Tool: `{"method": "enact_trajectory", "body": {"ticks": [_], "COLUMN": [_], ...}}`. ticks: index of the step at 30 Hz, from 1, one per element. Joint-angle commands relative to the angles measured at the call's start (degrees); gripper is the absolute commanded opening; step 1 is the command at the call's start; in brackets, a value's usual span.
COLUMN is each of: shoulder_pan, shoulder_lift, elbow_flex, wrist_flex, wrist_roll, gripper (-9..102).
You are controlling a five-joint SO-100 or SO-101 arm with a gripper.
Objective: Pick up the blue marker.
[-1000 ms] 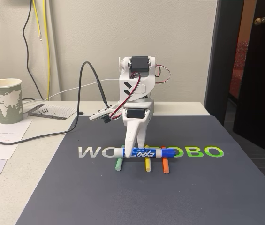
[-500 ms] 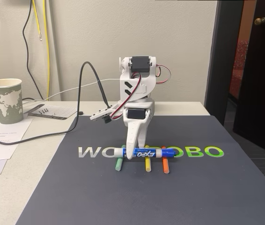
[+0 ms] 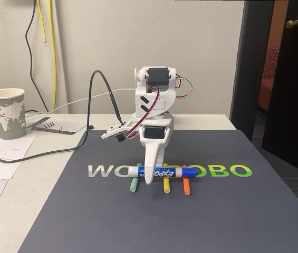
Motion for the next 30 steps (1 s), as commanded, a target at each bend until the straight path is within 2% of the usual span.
{"method": "enact_trajectory", "body": {"ticks": [1,12,15,19,30], "shoulder_pan": [0.1,0.7,0.9,1.1,1.8], "shoulder_lift": [0.8,0.3,-2.6,-6.2,-6.2], "elbow_flex": [-0.8,-1.9,-7.6,-14.9,-14.9], "wrist_flex": [1.7,-1.8,-0.4,0.0,-1.5], "wrist_roll": [0.3,0.5,0.7,1.0,3.1], "gripper": [43,29,28,20,15]}}
